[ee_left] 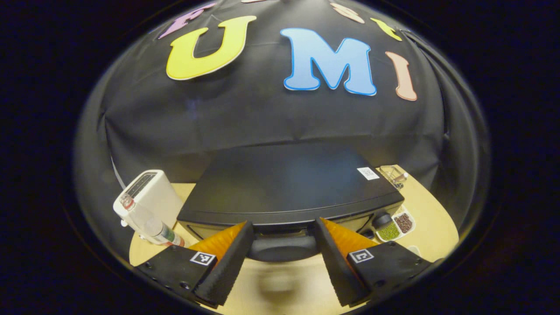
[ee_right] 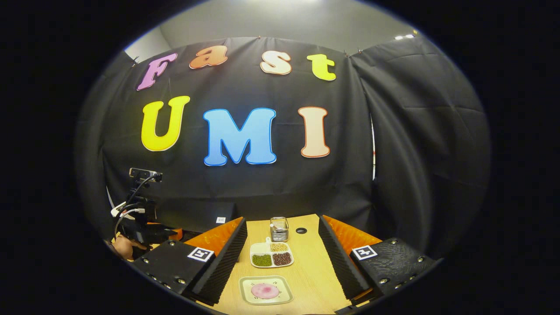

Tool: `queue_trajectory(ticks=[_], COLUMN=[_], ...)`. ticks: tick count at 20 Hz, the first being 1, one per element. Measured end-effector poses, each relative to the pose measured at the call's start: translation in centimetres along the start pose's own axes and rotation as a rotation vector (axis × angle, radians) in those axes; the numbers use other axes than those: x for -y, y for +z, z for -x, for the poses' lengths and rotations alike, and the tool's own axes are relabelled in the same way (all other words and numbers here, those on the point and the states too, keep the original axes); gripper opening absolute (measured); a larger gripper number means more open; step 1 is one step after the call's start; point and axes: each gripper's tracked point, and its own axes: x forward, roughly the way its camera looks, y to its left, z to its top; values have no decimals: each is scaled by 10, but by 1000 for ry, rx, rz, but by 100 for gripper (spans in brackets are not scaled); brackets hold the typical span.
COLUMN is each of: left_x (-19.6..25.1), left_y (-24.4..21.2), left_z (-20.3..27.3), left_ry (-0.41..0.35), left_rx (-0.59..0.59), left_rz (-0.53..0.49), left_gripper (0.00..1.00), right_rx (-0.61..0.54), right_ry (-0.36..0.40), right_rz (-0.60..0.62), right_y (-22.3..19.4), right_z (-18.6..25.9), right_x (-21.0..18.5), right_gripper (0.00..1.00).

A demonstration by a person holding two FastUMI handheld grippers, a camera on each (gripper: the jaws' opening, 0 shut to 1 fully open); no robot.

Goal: Open the electric oven with the left hand, put the food in, and close the electric oven.

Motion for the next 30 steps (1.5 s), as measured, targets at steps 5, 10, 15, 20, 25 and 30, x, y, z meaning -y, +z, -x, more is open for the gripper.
queue_trajectory(ticks=[5,10,15,20,25,30], left_x=[2,5,9,13,17,14], left_y=[-8,-35,-65,-97,-140,-163], left_z=[3,30,47,58,65,67], left_ry=[-8,-4,-3,0,-7,-4], left_rx=[-10,-27,-62,-110,-214,-248], left_rz=[28,26,17,15,67,25], left_gripper=[99,99,92,95,95,95], right_rx=[1,16,22,17,-6,-25], right_ry=[24,65,93,91,76,78], right_rz=[-7,-10,-10,-5,-7,4], right_y=[1,8,9,5,-5,-13], right_z=[-4,-5,-1,8,16,21], right_x=[-8,-19,-23,-16,-6,-1], right_gripper=[99,99,99,99,99,99])
